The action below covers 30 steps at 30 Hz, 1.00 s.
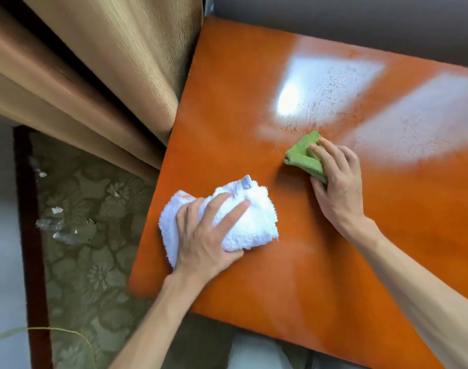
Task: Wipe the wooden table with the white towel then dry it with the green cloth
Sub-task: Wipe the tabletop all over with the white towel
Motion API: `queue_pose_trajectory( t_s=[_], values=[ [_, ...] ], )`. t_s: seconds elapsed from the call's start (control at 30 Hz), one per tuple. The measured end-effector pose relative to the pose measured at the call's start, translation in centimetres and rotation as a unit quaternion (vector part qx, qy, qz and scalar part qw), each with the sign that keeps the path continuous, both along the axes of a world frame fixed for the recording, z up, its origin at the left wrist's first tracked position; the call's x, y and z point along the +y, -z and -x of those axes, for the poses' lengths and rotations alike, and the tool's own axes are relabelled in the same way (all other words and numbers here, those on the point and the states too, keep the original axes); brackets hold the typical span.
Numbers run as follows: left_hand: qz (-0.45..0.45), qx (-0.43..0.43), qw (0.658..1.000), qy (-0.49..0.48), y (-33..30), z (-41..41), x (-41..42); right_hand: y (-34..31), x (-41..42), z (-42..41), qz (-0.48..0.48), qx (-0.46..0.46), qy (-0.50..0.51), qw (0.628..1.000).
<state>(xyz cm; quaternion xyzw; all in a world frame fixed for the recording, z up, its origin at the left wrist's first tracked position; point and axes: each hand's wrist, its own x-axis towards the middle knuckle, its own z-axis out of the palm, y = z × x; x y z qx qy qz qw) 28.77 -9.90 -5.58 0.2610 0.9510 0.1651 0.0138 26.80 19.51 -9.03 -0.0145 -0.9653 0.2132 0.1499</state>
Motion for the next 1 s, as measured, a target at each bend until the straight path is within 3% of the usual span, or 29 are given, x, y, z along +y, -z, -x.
queue_pose_trajectory(
  t_s=[0.2, 0.53, 0.77, 1.0],
  values=[
    [0.011, 0.032, 0.991, 0.127, 0.2, 14.6, 2.1, 0.5, -0.5, 1.9, 0.012, -0.022, 0.017, 1.000],
    [0.051, -0.015, 0.991, 0.121, -1.3, 35.4, 10.6, 0.8, -0.4, 1.8, 0.024, -0.035, 0.032, 0.999],
    [0.059, 0.006, 0.987, 0.149, -1.4, 36.5, 11.1, 1.0, -0.5, 1.8, 0.019, -0.038, 0.031, 0.999],
    [-0.008, 0.037, 0.956, 0.290, -0.1, 31.1, 8.2, 0.7, -0.6, 2.0, 0.024, -0.044, 0.035, 0.998]
  ],
)
